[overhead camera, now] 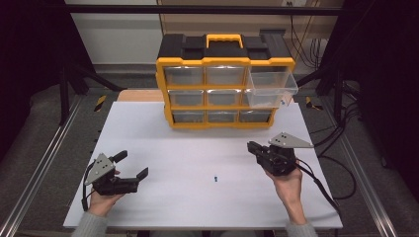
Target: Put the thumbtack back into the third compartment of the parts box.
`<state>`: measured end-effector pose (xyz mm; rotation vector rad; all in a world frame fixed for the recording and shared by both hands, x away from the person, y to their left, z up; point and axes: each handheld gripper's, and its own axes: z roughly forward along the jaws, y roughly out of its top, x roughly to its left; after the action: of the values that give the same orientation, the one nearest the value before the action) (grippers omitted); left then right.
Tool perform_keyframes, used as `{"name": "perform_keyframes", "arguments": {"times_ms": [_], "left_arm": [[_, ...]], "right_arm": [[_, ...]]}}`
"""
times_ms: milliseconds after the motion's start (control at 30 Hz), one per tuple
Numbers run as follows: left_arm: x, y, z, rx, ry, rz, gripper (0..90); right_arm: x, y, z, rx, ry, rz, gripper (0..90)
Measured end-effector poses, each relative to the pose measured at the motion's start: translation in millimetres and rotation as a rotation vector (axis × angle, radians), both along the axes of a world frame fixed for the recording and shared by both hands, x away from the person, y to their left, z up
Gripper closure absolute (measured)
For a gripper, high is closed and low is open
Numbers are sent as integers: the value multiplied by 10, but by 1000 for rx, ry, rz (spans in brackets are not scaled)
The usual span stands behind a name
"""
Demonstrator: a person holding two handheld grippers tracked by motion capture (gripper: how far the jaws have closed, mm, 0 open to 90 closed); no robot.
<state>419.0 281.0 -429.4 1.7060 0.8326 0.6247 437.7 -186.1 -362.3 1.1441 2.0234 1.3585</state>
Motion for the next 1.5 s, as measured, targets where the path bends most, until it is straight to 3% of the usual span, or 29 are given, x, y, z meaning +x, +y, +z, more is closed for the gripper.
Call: {"name": "perform_keyframes", "arguments": {"times_ms": [1500], "left_arm": [[1, 6, 1, -2, -1, 0, 19]], "right_arm": [[96, -79, 661, 10, -93, -37, 853]]}}
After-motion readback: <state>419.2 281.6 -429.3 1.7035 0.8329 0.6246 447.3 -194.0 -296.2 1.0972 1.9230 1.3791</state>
